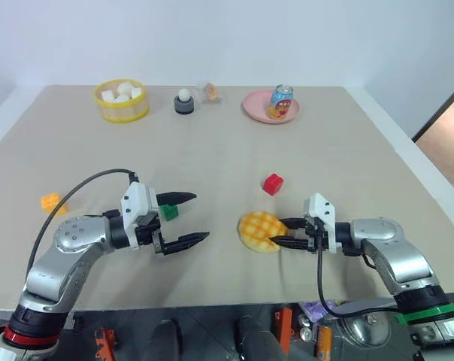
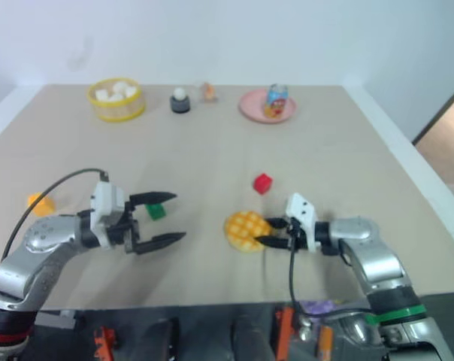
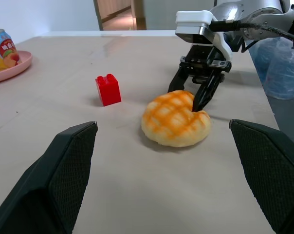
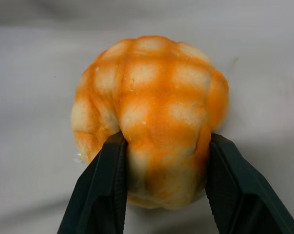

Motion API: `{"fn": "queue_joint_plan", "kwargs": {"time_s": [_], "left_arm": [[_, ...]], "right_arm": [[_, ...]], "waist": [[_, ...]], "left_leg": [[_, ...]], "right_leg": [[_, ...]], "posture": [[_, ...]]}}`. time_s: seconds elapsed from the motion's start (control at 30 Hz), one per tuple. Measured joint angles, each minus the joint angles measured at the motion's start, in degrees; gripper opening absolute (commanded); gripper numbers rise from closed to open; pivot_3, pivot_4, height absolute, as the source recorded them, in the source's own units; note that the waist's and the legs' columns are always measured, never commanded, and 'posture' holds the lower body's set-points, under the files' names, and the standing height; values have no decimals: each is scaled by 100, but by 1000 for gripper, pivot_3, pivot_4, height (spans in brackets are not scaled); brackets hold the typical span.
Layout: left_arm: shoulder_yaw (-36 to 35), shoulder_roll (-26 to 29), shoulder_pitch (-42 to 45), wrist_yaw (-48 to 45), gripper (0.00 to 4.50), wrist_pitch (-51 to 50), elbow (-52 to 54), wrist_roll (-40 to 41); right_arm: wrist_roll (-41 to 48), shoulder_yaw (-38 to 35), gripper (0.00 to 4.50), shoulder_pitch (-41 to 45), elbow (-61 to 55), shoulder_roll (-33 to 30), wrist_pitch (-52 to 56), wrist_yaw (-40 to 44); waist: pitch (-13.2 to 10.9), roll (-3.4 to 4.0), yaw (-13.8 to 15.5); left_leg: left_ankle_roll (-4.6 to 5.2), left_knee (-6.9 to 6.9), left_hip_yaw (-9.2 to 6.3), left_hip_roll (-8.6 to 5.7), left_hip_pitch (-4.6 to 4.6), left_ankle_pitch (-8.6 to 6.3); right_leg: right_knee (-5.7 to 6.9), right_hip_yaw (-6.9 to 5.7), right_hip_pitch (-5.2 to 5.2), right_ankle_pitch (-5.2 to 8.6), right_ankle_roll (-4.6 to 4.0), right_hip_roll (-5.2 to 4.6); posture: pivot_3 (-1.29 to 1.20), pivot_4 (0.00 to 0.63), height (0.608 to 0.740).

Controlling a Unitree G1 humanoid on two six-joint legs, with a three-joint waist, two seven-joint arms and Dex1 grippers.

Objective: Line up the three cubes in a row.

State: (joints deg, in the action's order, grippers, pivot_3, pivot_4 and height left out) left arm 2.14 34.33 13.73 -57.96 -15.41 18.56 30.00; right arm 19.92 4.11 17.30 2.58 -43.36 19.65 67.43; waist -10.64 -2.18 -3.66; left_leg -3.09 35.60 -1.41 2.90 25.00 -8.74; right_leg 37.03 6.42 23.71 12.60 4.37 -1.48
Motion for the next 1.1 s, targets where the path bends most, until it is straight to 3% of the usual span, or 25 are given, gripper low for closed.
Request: {"fn": "queue_joint_plan", "kwargs": {"time_s": [0.23, 0.43, 0.53, 0.73, 0.9, 1.0, 1.1], "left_arm": [[254, -355, 393, -154, 4500, 306, -591, -248], [503, -679, 691, -263, 4500, 543, -1012, -450], [621, -826, 897, -326, 4500, 653, -1232, -583], [729, -1130, 1298, -332, 4500, 811, -1593, -775], [779, -1214, 1336, -353, 4500, 818, -1608, -860], [779, -1221, 1336, -369, 4500, 818, -1612, -865], [778, -1226, 1336, -367, 4500, 818, -1613, -864]], "right_arm": [[490, -1156, 2117, 321, 1123, -574, 720, -57], [285, -1616, 2117, 818, 2396, -823, 283, -377], [-162, -1581, 2117, 1288, 3277, -800, -336, -933], [-1315, -1321, 2117, 2580, 5024, -528, -1453, -3012], [-1682, -1165, 2117, 2769, 5609, -177, -1782, -3655], [-1698, -1166, 2885, 2845, 5643, -176, -1863, -3671], [-1718, -1164, 3927, 2847, 5643, -170, -1837, -3678]], "waist": [[-1, 6, 86], [0, 9, 82], [1, 20, 76], [2, 25, 31], [2, 29, -36], [2, 29, -67], [2, 29, -80]], "left_leg": [[2, -4, 3, 2, 6, 1], [4, -13, 1, 4, 5, 0], [4, -11, 12, 1, 6, 1], [11, -13, 13, -2, 5, 6], [12, -25, 9, -13, 10, 6], [12, -25, 9, -14, 8, 5], [13, -24, 8, -14, 4, 6]], "right_leg": [[1, 1, 9, 1, 3, 5], [0, 1, 10, 5, 9, 10], [1, 12, 13, 1, 15, 8], [0, 19, 15, -6, 17, 9], [1, 37, 14, 6, 35, 8], [0, 40, 10, 7, 39, 8], [1, 40, 7, 5, 37, 9]], "posture": [[0, 150, 740], [0, 150, 740], [0, 150, 740], [0, 150, 740], [0, 150, 740], [0, 150, 740], [0, 150, 740]]}}
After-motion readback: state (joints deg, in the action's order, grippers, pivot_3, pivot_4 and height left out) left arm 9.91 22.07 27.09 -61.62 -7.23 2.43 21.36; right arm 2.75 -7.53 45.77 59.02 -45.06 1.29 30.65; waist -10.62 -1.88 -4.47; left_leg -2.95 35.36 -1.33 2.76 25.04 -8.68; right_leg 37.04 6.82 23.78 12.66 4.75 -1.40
